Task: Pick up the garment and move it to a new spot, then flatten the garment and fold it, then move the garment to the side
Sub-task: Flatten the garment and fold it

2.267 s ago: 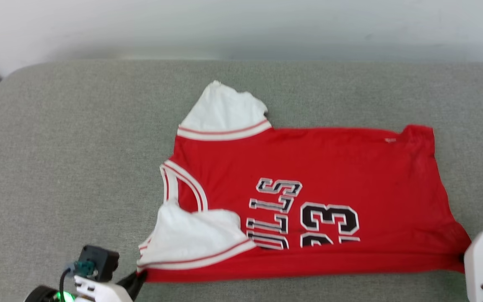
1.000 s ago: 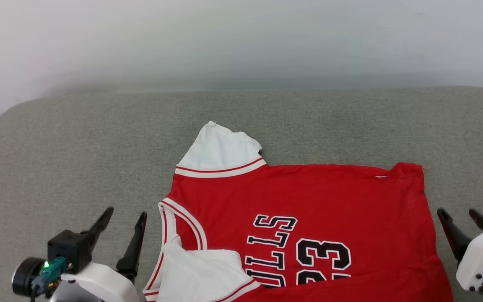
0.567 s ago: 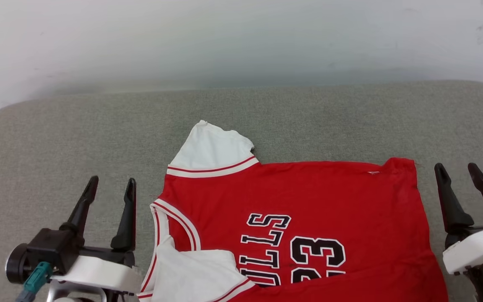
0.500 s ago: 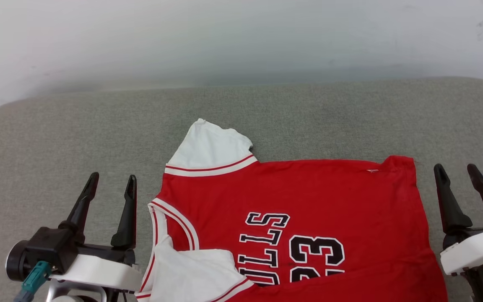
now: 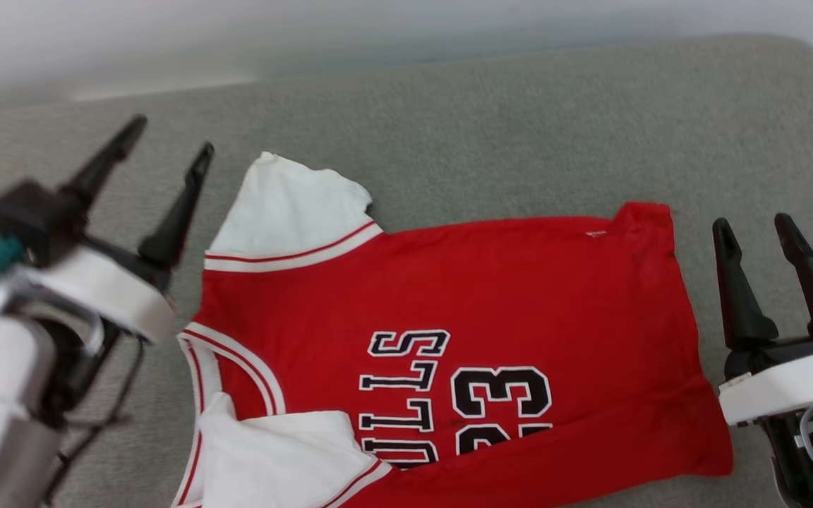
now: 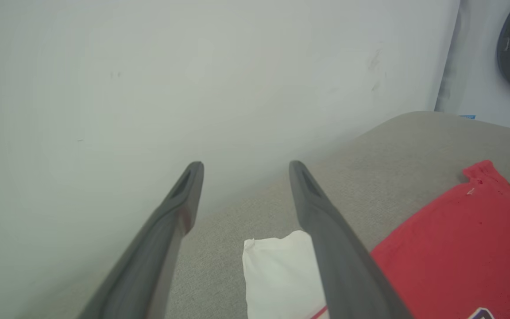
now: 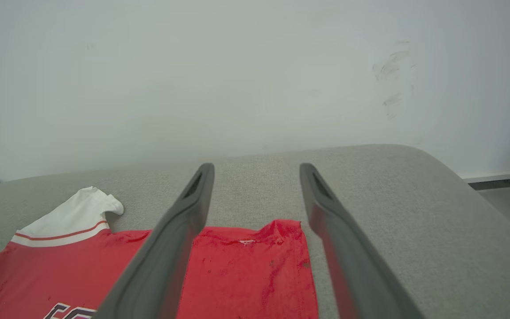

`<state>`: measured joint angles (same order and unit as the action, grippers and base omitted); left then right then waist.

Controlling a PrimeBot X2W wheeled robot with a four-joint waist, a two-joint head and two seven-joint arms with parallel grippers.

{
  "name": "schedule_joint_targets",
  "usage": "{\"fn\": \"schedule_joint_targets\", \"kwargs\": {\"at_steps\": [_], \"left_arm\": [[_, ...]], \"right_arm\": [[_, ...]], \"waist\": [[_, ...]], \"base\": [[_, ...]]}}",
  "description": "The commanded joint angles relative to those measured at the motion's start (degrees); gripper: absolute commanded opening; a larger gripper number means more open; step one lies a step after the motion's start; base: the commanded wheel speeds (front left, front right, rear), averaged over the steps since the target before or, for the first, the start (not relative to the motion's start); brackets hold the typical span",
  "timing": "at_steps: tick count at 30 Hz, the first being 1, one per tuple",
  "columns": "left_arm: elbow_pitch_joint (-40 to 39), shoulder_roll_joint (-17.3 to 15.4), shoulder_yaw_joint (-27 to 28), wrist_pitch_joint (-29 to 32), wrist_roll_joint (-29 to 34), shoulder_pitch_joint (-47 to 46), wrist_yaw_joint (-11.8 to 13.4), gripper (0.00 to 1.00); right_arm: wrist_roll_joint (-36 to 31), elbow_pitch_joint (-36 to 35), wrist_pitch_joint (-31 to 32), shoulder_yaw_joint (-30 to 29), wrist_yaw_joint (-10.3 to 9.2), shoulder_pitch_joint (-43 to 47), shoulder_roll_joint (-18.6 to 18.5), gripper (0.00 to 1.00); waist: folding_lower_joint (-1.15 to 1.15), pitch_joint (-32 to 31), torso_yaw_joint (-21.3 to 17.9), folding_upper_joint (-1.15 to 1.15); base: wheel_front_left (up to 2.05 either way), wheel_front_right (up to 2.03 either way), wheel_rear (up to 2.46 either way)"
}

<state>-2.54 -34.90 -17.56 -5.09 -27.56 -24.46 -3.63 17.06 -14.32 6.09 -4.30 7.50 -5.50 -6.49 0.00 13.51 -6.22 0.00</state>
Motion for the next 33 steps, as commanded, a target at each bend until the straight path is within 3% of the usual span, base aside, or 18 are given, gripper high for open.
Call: {"fn": "schedule_joint_targets", "kwargs": {"at_steps": [1,4,5,11,16,21,24,33], "left_arm": [[1.89,-1.76,-0.57,4.50,-1.73,-4.00,-1.49,1.00],[5.38,-4.93,-3.17,14.79,-5.81,-11.24,-3.29,1.00],[5.38,-4.93,-3.17,14.79,-5.81,-11.24,-3.29,1.00],[11.44,-9.89,-9.33,37.19,-18.18,-23.37,-3.80,1.00],[16.43,-12.07,-11.46,50.45,-23.37,-30.68,-3.84,1.00],[19.46,-12.73,-12.95,57.98,-24.47,-35.45,-3.77,1.00],[20.59,-12.62,-13.51,61.11,-24.08,-37.06,-1.93,1.00],[23.29,-13.26,-15.35,63.13,-21.64,-37.84,-0.25,1.00]], "right_arm": [[-0.60,-0.42,-0.13,0.32,-0.02,-1.33,0.60,1.00],[-0.58,-0.42,-0.78,0.73,-0.02,-2.20,1.09,1.00],[-0.58,-0.42,-0.78,0.73,-0.02,-2.20,1.09,1.00],[-1.06,1.32,-2.92,3.47,-0.02,-3.59,1.36,1.00],[-1.06,3.29,-4.66,4.77,-0.02,-4.86,2.08,1.00],[-0.62,5.04,-5.68,5.89,-0.02,-5.62,2.55,1.00],[-0.74,5.86,-6.32,6.20,-0.02,-5.98,2.69,1.00],[-0.13,7.43,-7.87,7.76,-0.02,-6.96,3.05,1.00]], "waist": [[0.00,4.51,-3.34,0.00],[0.00,7.18,-4.90,0.00],[0.00,7.18,-4.90,0.00],[0.00,11.87,-7.39,0.00],[0.00,14.91,-9.44,0.00],[0.00,17.34,-11.23,0.00],[0.00,18.42,-12.03,0.00],[0.00,20.49,-13.39,0.00]], "base": [[0.00,0.00,0.00],[0.00,0.00,0.00],[0.00,0.00,0.00],[0.00,0.00,0.00],[0.00,0.00,0.00],[0.00,0.00,0.00],[0.00,0.00,0.00],[0.00,0.00,0.00]]}}
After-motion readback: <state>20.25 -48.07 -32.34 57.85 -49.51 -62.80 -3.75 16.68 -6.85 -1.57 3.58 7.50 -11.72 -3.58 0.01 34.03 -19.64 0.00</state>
